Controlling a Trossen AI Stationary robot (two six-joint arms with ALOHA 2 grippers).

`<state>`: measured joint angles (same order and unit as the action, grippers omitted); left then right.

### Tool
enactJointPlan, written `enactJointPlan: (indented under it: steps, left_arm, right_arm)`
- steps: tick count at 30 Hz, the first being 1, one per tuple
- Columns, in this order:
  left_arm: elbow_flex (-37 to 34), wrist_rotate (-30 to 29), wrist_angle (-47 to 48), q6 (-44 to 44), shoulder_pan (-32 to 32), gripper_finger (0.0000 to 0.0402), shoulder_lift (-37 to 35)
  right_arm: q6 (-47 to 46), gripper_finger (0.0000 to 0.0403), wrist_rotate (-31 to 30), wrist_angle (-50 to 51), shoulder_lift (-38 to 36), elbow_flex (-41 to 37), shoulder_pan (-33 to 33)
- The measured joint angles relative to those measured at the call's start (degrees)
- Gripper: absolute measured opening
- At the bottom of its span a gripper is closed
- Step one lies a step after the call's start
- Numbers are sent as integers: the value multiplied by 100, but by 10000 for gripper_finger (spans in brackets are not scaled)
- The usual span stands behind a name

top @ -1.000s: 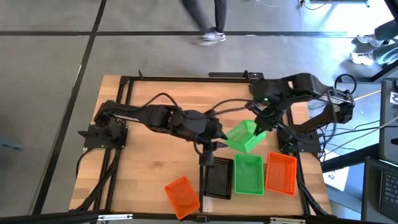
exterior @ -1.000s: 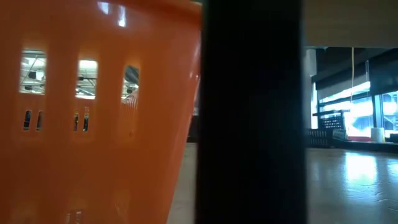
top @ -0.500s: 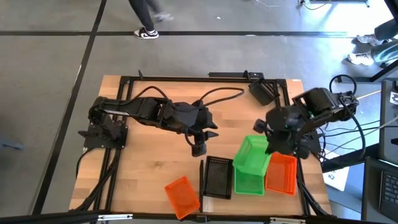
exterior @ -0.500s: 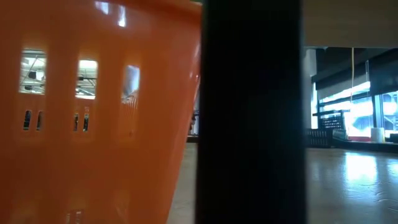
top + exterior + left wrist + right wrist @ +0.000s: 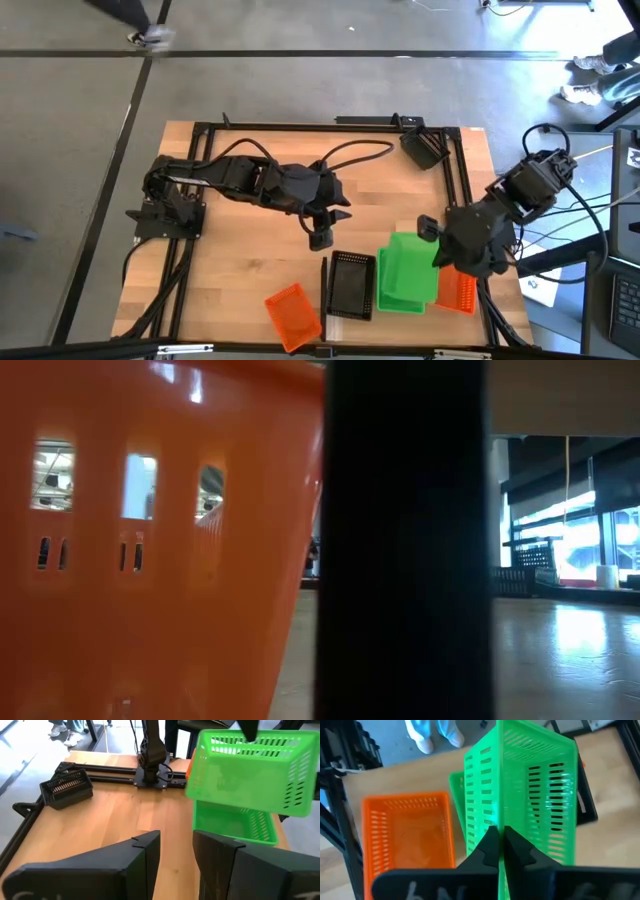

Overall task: Stack baskets on shelf by color
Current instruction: Stack the green bin on the stacked green bins on the shelf

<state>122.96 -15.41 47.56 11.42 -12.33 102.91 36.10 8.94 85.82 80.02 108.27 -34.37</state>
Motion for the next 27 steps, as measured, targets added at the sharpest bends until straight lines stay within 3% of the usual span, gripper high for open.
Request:
enactJointPlan:
  steps: [7,13,27]
  left_arm:
    - [0,-5,-2,0,-9,106,0]
    - [0,-5,-3,0,-13,107,0]
    - [0,-3,-3,-2,-42,108,4]
  right_arm:
    - [2,0,173,-269,233,0,-346]
    - [2,0,-126,-196,458,0,-339]
    - [282,3,-141,-93,549,0,-343]
